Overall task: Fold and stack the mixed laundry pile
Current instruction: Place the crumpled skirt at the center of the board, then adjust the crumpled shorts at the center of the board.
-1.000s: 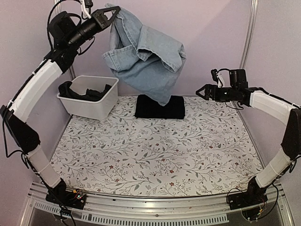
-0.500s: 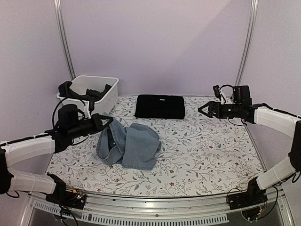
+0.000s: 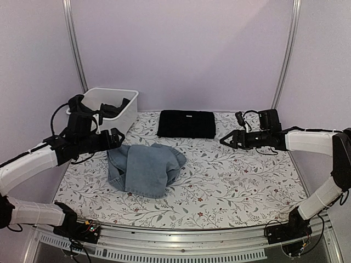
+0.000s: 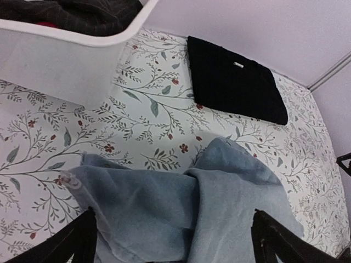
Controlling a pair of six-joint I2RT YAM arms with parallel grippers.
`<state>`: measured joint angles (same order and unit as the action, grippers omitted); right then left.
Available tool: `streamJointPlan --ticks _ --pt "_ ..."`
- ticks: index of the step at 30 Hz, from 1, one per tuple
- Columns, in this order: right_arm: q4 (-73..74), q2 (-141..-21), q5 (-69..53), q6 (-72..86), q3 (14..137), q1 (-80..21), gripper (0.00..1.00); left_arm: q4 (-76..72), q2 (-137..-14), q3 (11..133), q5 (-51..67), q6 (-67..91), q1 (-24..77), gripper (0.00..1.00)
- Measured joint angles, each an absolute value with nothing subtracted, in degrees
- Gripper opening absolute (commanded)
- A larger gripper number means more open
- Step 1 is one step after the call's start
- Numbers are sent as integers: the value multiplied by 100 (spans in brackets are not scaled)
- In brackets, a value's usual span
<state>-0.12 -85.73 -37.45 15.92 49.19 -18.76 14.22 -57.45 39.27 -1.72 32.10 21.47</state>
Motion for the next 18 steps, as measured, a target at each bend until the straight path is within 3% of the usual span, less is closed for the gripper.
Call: streamJointPlan --ticks 9,12,14,16,18 --pt "-106 -8659 -3811 1636 4923 -1881 92 2016 -8899 6654 -1015 2080 4838 100" --pt "-130 -8670 -3806 1656 4923 -1881 92 2416 -10134 7500 -1404 1793 5295 99" --pt "-128 -8672 -3800 1651 4923 -1881 93 2652 -10868 7758 -1632 1682 5457 84" --pt "-110 -8672 -3776 1647 4923 -1881 93 2932 -11295 7682 -1789 1605 5478 60" --pt "-86 -8670 -3732 1619 4921 -1881 93 3100 -11395 7502 -1855 1586 5433 20"
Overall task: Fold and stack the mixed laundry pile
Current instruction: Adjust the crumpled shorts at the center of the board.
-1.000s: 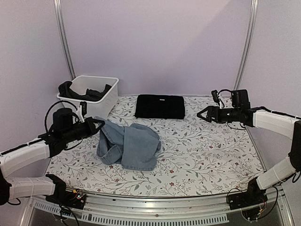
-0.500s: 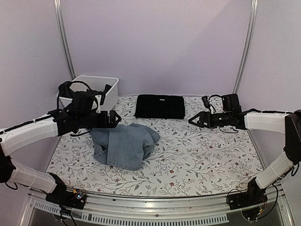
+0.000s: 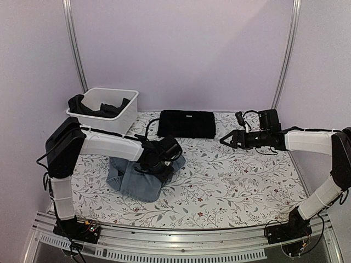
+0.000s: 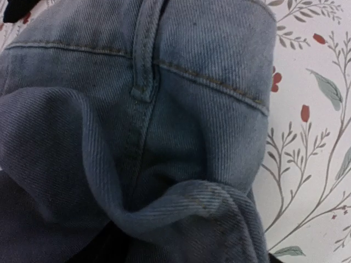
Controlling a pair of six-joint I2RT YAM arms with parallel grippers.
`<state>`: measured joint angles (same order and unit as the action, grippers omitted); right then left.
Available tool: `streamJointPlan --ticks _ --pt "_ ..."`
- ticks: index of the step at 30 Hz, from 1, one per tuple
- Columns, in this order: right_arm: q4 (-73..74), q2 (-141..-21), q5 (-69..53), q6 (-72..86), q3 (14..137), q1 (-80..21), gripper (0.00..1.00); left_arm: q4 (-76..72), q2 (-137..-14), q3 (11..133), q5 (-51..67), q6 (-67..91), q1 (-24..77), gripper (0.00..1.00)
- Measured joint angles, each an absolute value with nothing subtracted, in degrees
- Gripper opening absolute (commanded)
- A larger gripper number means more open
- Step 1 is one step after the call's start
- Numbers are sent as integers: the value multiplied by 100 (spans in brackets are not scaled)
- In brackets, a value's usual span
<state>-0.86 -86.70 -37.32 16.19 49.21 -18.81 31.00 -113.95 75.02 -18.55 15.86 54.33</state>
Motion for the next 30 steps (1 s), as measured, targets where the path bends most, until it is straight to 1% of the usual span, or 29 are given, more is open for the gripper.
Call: streamJointPlan --ticks 1,2,7,10,12,14,16,17,18,19,20,21,23,24,26,30 --pt "-75 -8670 -3697 1599 4921 -1881 93 3127 -11351 7408 -1852 1540 5400 3" --pt "-64 -8670 -3664 1579 4921 -1881 93 3133 -11281 7360 -1844 1518 5376 0" --pt "-47 -8670 -3599 1544 4921 -1841 93 2762 -10547 7325 -1483 1317 5310 0" --pt "-47 -8670 -3627 1546 4921 -1741 93 2362 -10276 7627 -1105 1157 5336 1" --pt "-45 -8663 -3653 1546 4921 -1640 93 2110 -10256 7940 -921 993 5389 3" --pt "-5 -8641 -3662 1540 4921 -1531 93 1796 -10221 8084 -685 834 5468 4" --pt "93 -8582 -3658 1516 4921 -1437 93 1415 -10049 7832 -419 681 5564 3" --pt "158 -8532 -3656 1490 4919 -1400 92 1170 -9854 7472 -270 631 5616 2" --pt "200 -8482 -3653 1459 4908 -1372 92 943 -9579 6947 -97 596 5671 4" --pt "242 -8416 -3660 1420 4880 -1358 92 794 -9297 6440 40 585 5717 14" --pt "255 -8361 -3677 1398 4836 -1352 91 615 -8986 5881 154 607 5745 35" --pt "252 -8318 -3717 1382 4781 -1350 91 447 -8650 5312 266 646 5765 51" --pt "213 -8302 -3859 1385 4641 -1365 90 183 -7891 4213 432 797 5782 69" --pt "193 -8326 -3920 1402 4569 -1402 90 99 -7561 3782 489 915 5782 72" --pt "191 -8462 -4001 1437 4462 -1581 90 -3 -7118 3242 552 1181 5782 72" --pt "161 -8770 -4128 1542 4366 -2241 90 -137 -6807 2779 360 1780 5756 71"
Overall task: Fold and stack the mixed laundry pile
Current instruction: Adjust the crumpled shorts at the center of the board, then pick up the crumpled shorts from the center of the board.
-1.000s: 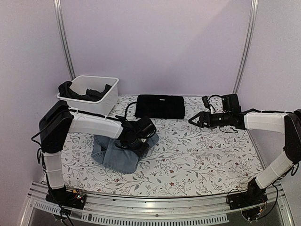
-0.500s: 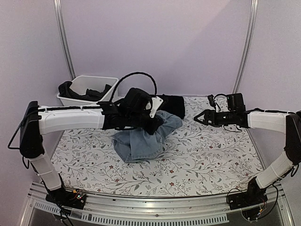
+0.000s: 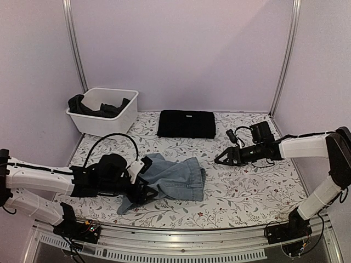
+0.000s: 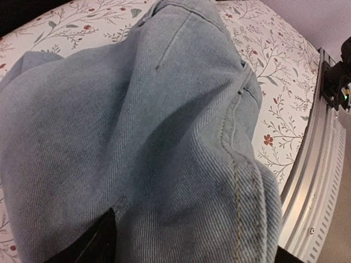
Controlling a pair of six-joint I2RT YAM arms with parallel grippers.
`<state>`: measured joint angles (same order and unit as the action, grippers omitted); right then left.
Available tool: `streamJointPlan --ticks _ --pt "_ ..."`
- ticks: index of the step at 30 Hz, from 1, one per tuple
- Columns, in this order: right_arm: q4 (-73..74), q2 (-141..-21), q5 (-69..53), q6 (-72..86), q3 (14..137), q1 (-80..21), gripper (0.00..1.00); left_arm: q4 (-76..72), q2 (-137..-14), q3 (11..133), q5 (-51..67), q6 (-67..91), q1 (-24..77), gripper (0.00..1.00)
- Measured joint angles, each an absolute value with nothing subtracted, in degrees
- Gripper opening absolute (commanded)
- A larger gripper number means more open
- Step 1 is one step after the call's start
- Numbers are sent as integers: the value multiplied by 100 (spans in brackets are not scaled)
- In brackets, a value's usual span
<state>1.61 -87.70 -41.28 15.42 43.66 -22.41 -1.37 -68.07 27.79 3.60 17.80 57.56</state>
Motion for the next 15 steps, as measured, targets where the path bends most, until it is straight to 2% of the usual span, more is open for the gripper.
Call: streamJointPlan --ticks 9,12,15 --pt "-316 -9367 -4541 1857 4318 -3216 80 -67 -6405 2519 -143 2821 5354 77" --pt "-493 -9574 -4694 1925 4320 -3640 78 30 -6243 2510 -130 2941 5098 82" --pt "-777 -9813 -4888 2069 4377 -4040 60 123 -6169 2506 -51 3041 4858 83"
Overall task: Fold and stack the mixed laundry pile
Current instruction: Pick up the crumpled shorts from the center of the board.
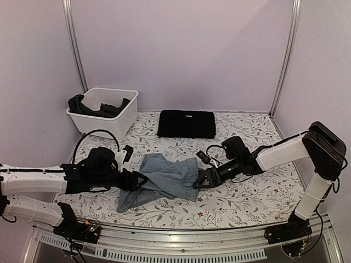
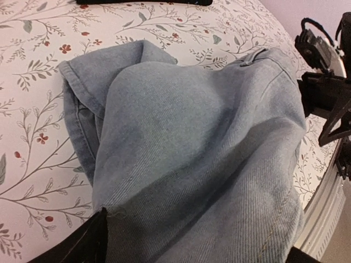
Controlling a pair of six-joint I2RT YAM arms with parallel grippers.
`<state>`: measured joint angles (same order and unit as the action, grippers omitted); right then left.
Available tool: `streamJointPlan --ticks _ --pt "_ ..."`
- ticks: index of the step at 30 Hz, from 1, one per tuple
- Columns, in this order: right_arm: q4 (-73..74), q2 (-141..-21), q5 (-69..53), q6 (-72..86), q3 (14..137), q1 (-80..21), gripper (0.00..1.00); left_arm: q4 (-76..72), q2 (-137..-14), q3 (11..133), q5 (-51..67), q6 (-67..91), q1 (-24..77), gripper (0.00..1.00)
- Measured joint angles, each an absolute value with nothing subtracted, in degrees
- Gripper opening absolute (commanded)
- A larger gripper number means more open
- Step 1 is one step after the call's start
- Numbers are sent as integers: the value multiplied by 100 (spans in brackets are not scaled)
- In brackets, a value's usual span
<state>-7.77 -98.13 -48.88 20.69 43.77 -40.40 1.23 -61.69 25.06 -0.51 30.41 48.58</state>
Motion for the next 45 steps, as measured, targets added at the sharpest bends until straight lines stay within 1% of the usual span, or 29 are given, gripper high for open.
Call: streamJointPlan --ticks 2,3,4,5,6,10,13,16,19,22,25,32,35,38,40,45 --pt "-967 -10012 -4998 2198 4469 -4246 44 183 -6139 2499 32 3087 4689 84" --pt "-1039 -10075 -5043 2300 4499 -4318 33 209 -6132 2497 67 3116 4619 85" --pt "-1083 -10088 -5068 2318 4517 -4366 21 239 -6112 2488 99 3140 4552 85" --pt "-1076 -10082 -5096 2377 4552 -4388 6 261 -6077 2467 139 3173 4486 85" --pt "-1059 -10055 -5089 2383 4598 -4383 0 287 -6034 2449 187 3199 4434 85" --pt "-567 -9577 -4890 2307 4965 -4119 0 375 -5905 2438 298 3267 4327 89" --pt "-104 -8761 -4606 2187 5339 -3529 0 364 -5824 2438 401 3269 4294 94" --pt "268 -8009 -4313 2064 5802 -2888 0 207 -5826 2440 587 3232 4294 97" --pt "561 -7577 -4071 1920 6300 -2453 0 121 -5990 2456 729 3127 4346 98" --pt "777 -7400 -3865 1756 6689 -2311 0 89 -6329 2639 676 2926 4600 97" --pt "1033 -7378 -3743 1575 6799 -2283 0 3 -6580 2880 642 2700 4834 95" --pt "1542 -7389 -3581 1365 6796 -2233 0 -685 -6751 2987 489 2130 4805 90" --pt "1629 -7387 -3551 1313 6796 -2233 0 -1162 -7238 3079 471 1944 4792 87" --pt "1697 -7387 -3533 1282 6810 -2233 0 -1605 -7789 3100 384 1839 4788 79" --pt "1767 -7387 -3524 1280 6873 -2233 0 -1992 -8191 3100 307 1811 4783 75" --pt "1892 -7384 -3551 1286 7126 -2233 0 -3489 -8978 2803 360 2060 4772 75"
